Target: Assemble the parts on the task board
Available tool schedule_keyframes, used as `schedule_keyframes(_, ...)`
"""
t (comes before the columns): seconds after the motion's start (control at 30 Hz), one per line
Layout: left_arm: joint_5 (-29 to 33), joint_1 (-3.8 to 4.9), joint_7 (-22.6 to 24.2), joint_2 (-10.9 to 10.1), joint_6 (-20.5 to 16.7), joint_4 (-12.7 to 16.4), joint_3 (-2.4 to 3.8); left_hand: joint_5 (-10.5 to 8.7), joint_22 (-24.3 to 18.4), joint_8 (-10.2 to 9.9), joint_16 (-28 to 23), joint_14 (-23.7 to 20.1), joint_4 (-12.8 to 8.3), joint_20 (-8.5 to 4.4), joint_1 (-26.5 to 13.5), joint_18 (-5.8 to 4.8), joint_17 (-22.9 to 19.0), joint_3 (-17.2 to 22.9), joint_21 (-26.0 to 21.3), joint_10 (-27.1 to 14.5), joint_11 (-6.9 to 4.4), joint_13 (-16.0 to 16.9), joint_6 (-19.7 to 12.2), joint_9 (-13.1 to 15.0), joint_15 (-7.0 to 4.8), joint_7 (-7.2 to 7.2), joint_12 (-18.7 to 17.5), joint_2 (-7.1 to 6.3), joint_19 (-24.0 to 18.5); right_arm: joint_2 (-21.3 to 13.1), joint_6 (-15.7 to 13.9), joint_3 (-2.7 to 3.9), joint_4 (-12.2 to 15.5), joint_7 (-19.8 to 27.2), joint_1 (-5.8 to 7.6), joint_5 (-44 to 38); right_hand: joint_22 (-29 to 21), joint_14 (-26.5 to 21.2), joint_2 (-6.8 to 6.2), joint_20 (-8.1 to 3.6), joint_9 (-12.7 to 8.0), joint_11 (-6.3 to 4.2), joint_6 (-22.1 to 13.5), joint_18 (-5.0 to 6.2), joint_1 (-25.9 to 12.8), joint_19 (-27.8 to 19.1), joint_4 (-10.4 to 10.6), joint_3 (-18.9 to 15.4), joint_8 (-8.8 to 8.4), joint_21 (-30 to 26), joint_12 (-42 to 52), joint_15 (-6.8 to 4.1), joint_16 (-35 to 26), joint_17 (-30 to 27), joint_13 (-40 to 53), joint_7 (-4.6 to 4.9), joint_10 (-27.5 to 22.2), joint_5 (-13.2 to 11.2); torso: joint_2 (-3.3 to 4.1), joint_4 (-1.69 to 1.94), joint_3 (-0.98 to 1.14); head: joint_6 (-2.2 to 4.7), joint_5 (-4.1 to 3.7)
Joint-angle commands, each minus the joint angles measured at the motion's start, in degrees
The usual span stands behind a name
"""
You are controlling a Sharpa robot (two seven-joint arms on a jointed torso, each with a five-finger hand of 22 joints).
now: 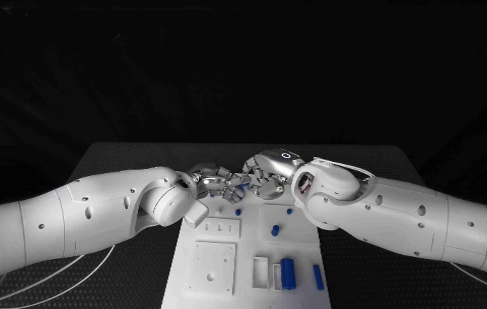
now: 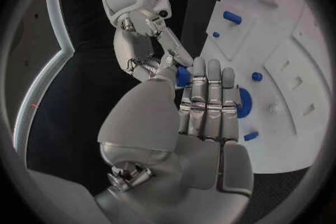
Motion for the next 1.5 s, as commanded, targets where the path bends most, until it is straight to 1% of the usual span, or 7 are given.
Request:
schedule_keyframes(0.03,-0.43,0.03,-0.11,0.03,1.84,0.16,0.04,0.82,0.69,-0.22,0.45,-0.32,-0.28,-0.07,1.30,0.33,0.10,-0.26,0.27,-0.47,0.04,0.16,0.04,0.14,-0.01,0.02,0.32,0.74,-0.28,0.00,0.21,0.03,0.09,0.23,-0.02,-0.26,0.65,0.16,-0.50,-0.46,0.08,-1.88,9.21,1.28,-0.02,0.04,0.02,0.38,0.23,0.38,-0.12,-0.55,0.18,-0.06,-0.07,-1.50,-2.39,-0.32,0.00,0.05,0.00,-0.01,-0.03)
schedule_keyframes(0.33,-0.97,0.03,-0.04,-0.05,1.15,0.04,0.04,-0.22,0.55,-0.13,1.05,-0.23,-1.07,-0.12,5.12,0.18,0.31,-0.91,0.23,-0.57,-0.09,0.55,0.39,0.28,-0.12,-0.12,0.86,3.52,-0.48,-0.34,-0.02,0.03,0.09,0.48,-0.03,0.07,0.65,0.17,-0.53,-0.46,0.08,-1.88,9.21,1.28,-0.04,0.05,0.02,0.42,0.23,0.39,-0.12,-0.55,0.18,-0.06,-0.06,-1.50,-2.37,-0.32,0.01,0.02,-0.01,-0.02,0.01)
schedule_keyframes(0.37,-1.00,0.03,-0.03,-0.05,1.00,-0.02,0.03,-2.31,0.52,-0.19,1.15,-0.23,-0.86,-0.17,5.57,0.17,0.34,-1.16,0.24,-0.61,-0.08,0.58,0.34,0.27,-0.16,-0.10,0.88,4.12,-0.44,-0.47,-0.45,0.03,0.13,0.90,-0.03,0.59,0.65,0.17,-0.55,-0.46,0.09,-1.88,9.21,1.28,-0.05,0.05,0.02,0.42,0.23,0.39,-0.12,-0.55,0.18,-0.06,-0.06,-1.50,-2.37,-0.32,0.00,0.03,-0.03,-0.01,0.00)
schedule_keyframes(0.53,-1.10,0.03,0.01,-0.10,1.04,-0.19,0.03,-2.89,0.48,-0.20,1.30,-0.14,-0.57,-0.22,6.05,0.14,0.36,-1.54,0.26,-0.54,-0.10,0.63,0.42,0.27,-0.22,-0.12,0.96,4.40,-0.38,-1.00,-1.96,0.03,0.15,3.52,-0.09,3.89,0.66,0.02,-2.11,-0.44,-0.13,-1.62,8.10,1.28,-0.07,-0.13,-0.71,0.21,-0.41,0.34,-0.28,-0.42,-0.01,-0.17,-0.08,-1.17,-2.67,-0.28,-0.01,0.04,0.01,-0.01,0.03)
schedule_keyframes(0.7,-1.12,0.03,0.03,-0.10,1.38,-0.15,0.03,-3.03,0.47,-0.16,1.38,-0.09,-0.48,-0.25,6.34,0.13,0.38,-1.75,0.27,-0.46,-0.15,0.66,0.55,0.29,-0.25,-0.17,1.02,4.43,-0.37,-1.28,-2.61,0.02,0.36,5.59,-0.16,5.96,0.81,-0.47,-3.77,-0.04,-0.78,-0.74,6.10,1.28,-2.27,-0.74,-2.98,-5.44,-1.72,0.35,-0.22,0.36,-0.23,-0.22,0.17,-0.31,-3.56,0.43,0.00,-0.03,0.00,-0.02,0.09)
schedule_keyframes(1.03,-1.02,0.03,-0.05,-0.22,1.86,-0.05,0.03,-3.15,0.46,-0.09,1.43,-0.13,-0.28,-0.26,6.61,0.06,0.37,-2.12,0.27,-0.31,-0.22,0.70,0.75,0.31,-0.27,-0.24,1.10,4.37,-0.41,-1.27,-4.86,-0.02,0.30,8.37,-0.70,7.31,0.56,-2.53,-3.83,0.97,-2.06,0.65,2.23,1.28,-3.29,-2.68,-6.87,-13.34,-4.14,-0.80,-0.33,1.64,-0.78,-0.32,0.39,1.20,-6.00,3.25,-0.01,-0.02,-0.03,-0.03,0.06)
schedule_keyframes(1.5,-0.20,0.03,-0.14,-0.19,2.99,0.48,0.04,-3.03,0.44,-0.12,1.37,-0.35,-0.15,-0.26,6.95,-0.02,0.31,-2.49,0.21,-0.29,-0.24,0.69,0.82,0.29,-0.23,-0.28,1.09,4.33,-0.56,-0.38,-5.72,-0.07,-0.93,8.34,-1.14,6.90,0.45,-2.38,-2.34,1.10,-1.89,0.17,4.43,1.28,-0.44,-2.21,-6.16,-10.72,-3.19,-1.00,0.11,1.28,-0.45,-0.48,0.21,0.66,-5.76,0.03,0.01,0.05,-0.03,-0.18,0.11)
